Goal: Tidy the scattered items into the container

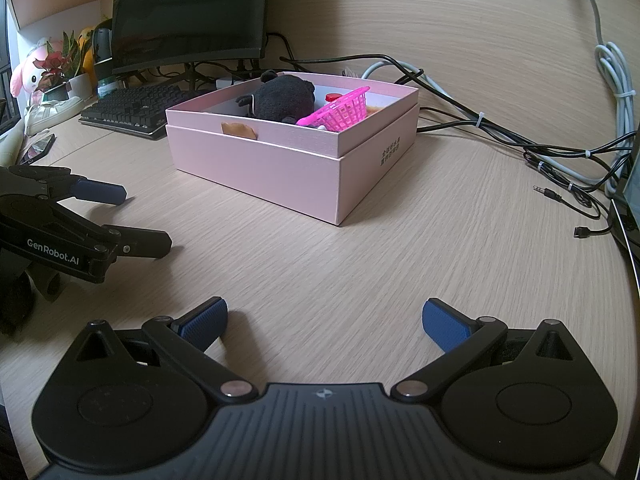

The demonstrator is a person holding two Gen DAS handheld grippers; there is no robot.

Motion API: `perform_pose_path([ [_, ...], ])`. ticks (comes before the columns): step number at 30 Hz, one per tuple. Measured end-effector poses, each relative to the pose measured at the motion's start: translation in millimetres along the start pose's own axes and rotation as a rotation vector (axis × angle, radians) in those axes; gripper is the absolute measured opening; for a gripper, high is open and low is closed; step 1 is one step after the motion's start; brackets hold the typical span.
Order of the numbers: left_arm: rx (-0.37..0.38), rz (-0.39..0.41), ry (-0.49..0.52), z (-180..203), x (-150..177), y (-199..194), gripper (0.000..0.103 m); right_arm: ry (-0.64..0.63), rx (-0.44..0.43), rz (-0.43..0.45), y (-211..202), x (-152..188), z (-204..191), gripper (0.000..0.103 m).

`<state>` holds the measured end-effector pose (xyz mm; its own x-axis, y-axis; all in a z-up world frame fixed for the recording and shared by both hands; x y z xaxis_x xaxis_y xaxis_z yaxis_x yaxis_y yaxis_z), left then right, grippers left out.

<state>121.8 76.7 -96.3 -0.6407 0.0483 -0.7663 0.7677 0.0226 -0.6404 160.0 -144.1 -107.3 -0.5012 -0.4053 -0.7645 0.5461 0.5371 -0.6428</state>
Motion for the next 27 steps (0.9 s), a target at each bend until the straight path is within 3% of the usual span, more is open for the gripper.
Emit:
perform_pose_path([
  [27, 0.017, -0.007, 0.011, -0.6, -0.7, 1.0, 0.103, 0.000, 0.000, 0.000, 0.6, 0.0, 0.1, 0.103],
])
Point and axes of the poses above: each gripper's, at about its wrist camera, not at the fingertips, and y roughly the way its jaws point, z to its right, x to its underside, the point moved 6 cm from there along y, roughly the way its jaws point, and after that the axes turned 3 degrees about y, right-handed, at the moved point
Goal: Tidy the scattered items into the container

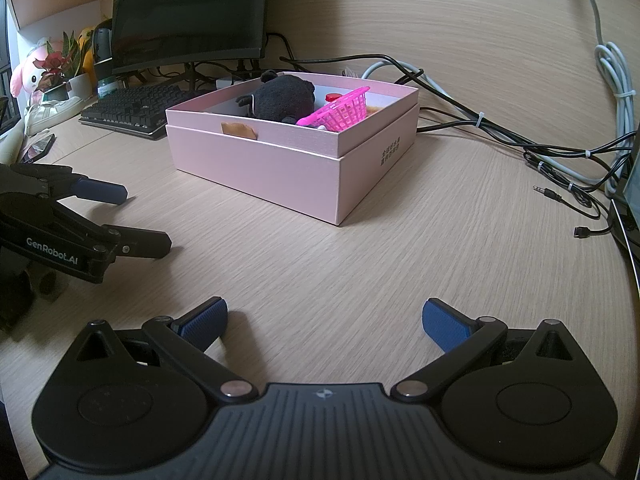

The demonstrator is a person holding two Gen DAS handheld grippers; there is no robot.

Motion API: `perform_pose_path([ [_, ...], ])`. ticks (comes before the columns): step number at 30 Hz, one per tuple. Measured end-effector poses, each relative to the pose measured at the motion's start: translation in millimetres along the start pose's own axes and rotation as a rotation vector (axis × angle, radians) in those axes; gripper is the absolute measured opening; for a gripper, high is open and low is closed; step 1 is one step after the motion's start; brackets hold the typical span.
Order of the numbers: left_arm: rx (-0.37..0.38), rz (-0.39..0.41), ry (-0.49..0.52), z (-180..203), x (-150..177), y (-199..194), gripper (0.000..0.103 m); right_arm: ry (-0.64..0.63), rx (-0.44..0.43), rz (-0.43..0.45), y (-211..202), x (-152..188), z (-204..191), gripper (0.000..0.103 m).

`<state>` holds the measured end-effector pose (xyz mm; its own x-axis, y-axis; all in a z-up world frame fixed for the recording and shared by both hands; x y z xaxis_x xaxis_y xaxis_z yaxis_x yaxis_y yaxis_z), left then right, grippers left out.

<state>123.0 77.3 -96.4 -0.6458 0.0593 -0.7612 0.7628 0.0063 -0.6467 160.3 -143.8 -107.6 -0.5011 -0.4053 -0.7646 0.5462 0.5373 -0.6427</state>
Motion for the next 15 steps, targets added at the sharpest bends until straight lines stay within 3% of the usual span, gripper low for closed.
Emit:
perform_pose_path([
  [15, 0.009, -0.004, 0.006, 0.0, 0.8, -0.9, 0.103, 0.000, 0.000, 0.000, -0.1, 0.0, 0.2, 0.103],
])
Point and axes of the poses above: each gripper's, at about its wrist camera, not at the fingertips, and y roughly the way its jaws point, z to its right, x to its underside, the point moved 6 cm from there along y, roughly the way its jaws point, and after that the axes turned 3 degrees about y, right-handed, at the moved point
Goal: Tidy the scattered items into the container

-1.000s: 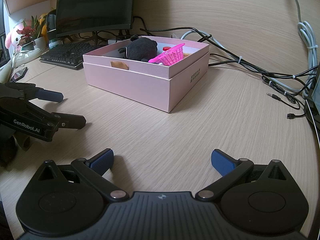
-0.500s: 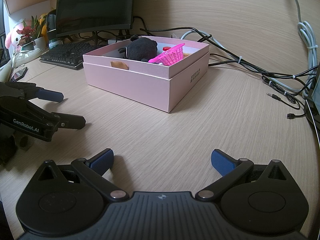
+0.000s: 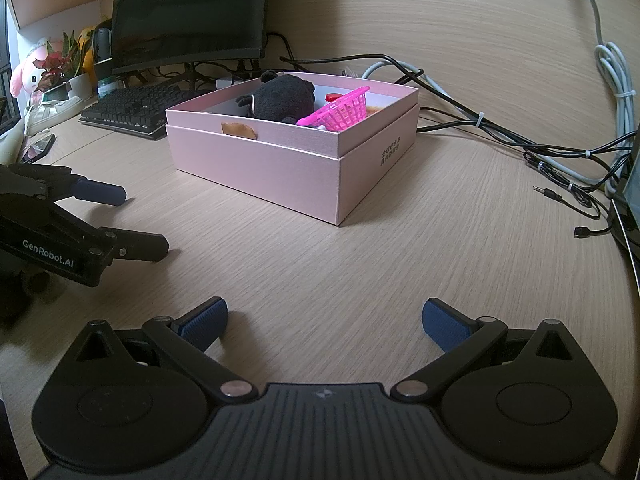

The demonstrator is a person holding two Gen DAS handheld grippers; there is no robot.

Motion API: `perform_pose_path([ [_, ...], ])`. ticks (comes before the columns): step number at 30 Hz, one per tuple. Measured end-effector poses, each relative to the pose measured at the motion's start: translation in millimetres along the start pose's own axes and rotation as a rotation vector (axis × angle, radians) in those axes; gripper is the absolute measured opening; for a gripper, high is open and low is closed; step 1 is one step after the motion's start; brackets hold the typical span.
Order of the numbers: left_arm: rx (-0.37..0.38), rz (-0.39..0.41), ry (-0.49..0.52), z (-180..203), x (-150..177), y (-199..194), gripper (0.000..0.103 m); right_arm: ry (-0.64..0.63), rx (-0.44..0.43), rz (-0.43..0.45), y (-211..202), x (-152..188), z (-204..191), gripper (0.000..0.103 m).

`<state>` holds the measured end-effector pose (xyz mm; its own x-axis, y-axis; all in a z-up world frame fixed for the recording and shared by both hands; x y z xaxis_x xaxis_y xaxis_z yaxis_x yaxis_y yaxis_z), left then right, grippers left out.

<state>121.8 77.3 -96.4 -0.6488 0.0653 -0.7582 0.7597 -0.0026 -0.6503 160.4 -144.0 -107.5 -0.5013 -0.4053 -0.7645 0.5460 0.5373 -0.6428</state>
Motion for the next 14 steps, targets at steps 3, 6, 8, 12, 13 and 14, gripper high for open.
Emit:
perform_pose_path([
  [3, 0.000, 0.001, -0.001, 0.2, 0.0, -0.1, 0.103, 0.000, 0.000, 0.000, 0.0, 0.0, 0.1, 0.103],
  [6, 0.002, 0.001, -0.002, -0.2, -0.1, -0.1, 0.103, 0.000, 0.000, 0.000, 0.1, 0.0, 0.1, 0.103],
  [8, 0.006, 0.003, -0.005, -0.8, -0.4, -0.4, 0.103, 0.000, 0.000, 0.000, 0.1, 0.0, 0.1, 0.103],
  [12, 0.015, 0.008, -0.013, -1.9, -0.7, -0.8, 0.103, 0.000, 0.000, 0.000, 0.1, 0.0, 0.1, 0.103],
  [13, 0.015, 0.008, -0.013, -2.1, -0.7, -0.7, 0.103, 0.000, 0.000, 0.000, 0.1, 0.0, 0.1, 0.103],
  [14, 0.014, 0.008, -0.012, -1.9, -0.7, -0.6, 0.103, 0.000, 0.000, 0.000, 0.1, 0.0, 0.1, 0.103],
])
Point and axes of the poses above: each gripper's, at about its wrist camera, not at the fingertips, and y roughly the way its jaws point, z to its right, x to its underside, the point moved 6 cm from there along y, roughly the way its jaws point, and after that the axes turned 3 degrees about y, right-handed, at the moved point
